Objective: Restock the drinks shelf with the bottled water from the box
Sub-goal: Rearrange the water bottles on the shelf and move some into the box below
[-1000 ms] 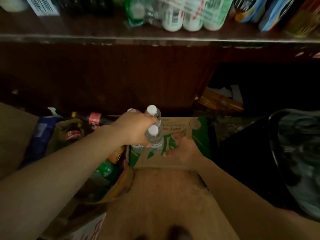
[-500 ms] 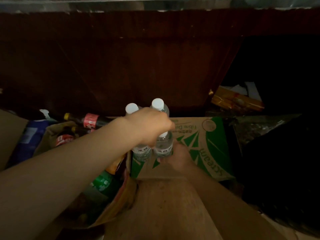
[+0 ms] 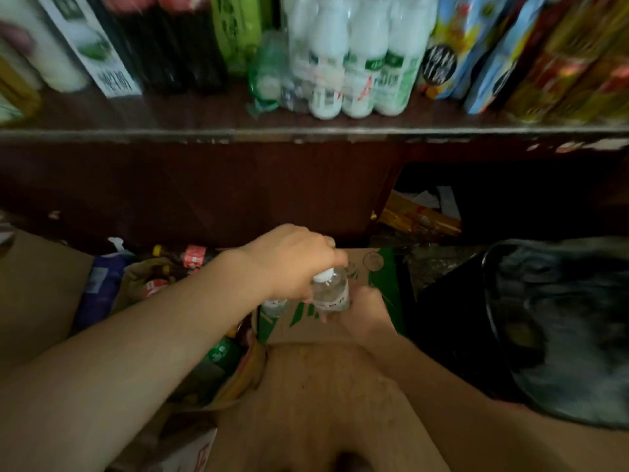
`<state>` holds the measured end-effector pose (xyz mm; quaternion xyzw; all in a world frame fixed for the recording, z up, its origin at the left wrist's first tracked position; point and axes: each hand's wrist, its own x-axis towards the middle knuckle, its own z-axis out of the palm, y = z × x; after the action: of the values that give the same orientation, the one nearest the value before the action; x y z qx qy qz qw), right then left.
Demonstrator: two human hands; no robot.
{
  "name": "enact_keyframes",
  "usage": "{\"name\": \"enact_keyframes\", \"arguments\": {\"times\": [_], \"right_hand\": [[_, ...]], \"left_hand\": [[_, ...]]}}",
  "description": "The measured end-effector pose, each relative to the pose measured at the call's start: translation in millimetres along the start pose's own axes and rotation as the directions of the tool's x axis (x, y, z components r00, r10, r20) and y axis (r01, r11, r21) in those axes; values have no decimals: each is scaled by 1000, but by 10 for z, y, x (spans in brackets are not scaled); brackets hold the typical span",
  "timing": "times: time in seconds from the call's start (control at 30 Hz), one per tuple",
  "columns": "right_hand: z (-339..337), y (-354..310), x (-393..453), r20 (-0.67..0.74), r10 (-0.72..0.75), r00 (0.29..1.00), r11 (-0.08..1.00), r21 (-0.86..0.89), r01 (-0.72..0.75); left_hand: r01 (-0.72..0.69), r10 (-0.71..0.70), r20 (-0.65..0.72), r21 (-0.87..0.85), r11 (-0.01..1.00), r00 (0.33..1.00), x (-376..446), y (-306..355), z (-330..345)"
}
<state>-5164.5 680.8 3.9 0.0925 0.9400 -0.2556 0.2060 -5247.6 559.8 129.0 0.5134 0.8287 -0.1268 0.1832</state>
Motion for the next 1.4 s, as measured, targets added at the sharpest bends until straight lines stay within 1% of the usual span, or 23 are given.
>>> {"name": "enact_keyframes", "arguments": {"times": [0.03,0.07,0.1,0.13,0.2,0.23,0.27,0.37,0.47,0.5,0.57,0.67,0.77,0.8,0.9,1.03,1.1,1.17,1.27,1.33,1.4], "right_hand": [[-170,-90,-105,-42,-18,999,999,-50,15],[-334,-180,-179,-52,-35,998,996,-84,31],[-496,-250,-262,-69,-60,996,996,-67,55],[-640,-304,-337,-79,-51,996,999,10,52],[-944,-402,-514,-88,15,996,948,319,14],[-1101,-467,-588,-92,17,996,932,361,17],[-1277,-534,-664,-94,21,995,931,366,15],[-1837,-808,-832,-119,-34,992,946,317,71],[-2417,-1083,-950,-117,-72,990,992,94,83],[-2578,-1156,-981,-116,-69,991,994,75,78],[-2896,-1319,-1055,-133,-82,988,991,91,94],[-3286,-1480,-1104,-181,-174,968,975,103,195],[-3649,-1661,-1141,-231,-159,960,965,168,201],[-3752,-1719,-1125,-256,-171,951,956,191,223],[-4012,-1897,-1061,-316,-191,930,932,239,272],[-4259,-2137,-898,-391,-147,909,912,301,278],[-4360,-2279,-809,-419,-142,897,900,322,293],[-4440,-2419,-701,-442,-132,887,890,340,302],[-4613,-2629,-528,-491,-77,868,874,386,296],[-4761,-2755,-379,-536,-64,842,865,391,315],[-4928,-2857,-245,-586,-34,809,880,366,302]], "left_hand": [[-4,4,-12,1,1000,1000,-82,11,-180],[-4,4,-24,-1,1000,1000,-163,11,-377],[3,-3,-34,-13,1000,999,-248,5,-581],[5,-6,-41,-36,999,999,-319,-16,-747],[15,-21,-54,-109,994,998,-499,-63,-1104],[28,-38,-64,-156,987,997,-596,-87,-1265],[40,-56,-74,-202,978,996,-699,-116,-1433],[65,-122,-133,-370,927,984,-996,-218,-1909],[59,-199,-216,-521,851,956,-1213,-302,-2319],[52,-229,-232,-584,810,945,-1271,-323,-2442],[32,-277,-249,-689,724,928,-1371,-360,-2668],[10,-313,-271,-741,672,910,-1484,-388,-2983],[-20,-378,-341,-764,644,861,-1578,-421,-3286],[-33,-401,-360,-778,628,842,-1596,-442,-3377],[-96,-487,-396,-842,532,778,-1615,-534,-3632],[-187,-601,-427,-888,420,676,-1551,-756,-3895],[-213,-631,-446,-886,412,635,-1502,-916,-4017],[-204,-638,-472,-870,449,608,-1457,-1097,-4131],[-185,-604,-485,-852,489,632,-1399,-1355,-4372],[-218,-569,-517,-832,511,639,-1358,-1531,-4538],[-257,-534,-552,-809,528,640,-1292,-1729,-4663]]}}
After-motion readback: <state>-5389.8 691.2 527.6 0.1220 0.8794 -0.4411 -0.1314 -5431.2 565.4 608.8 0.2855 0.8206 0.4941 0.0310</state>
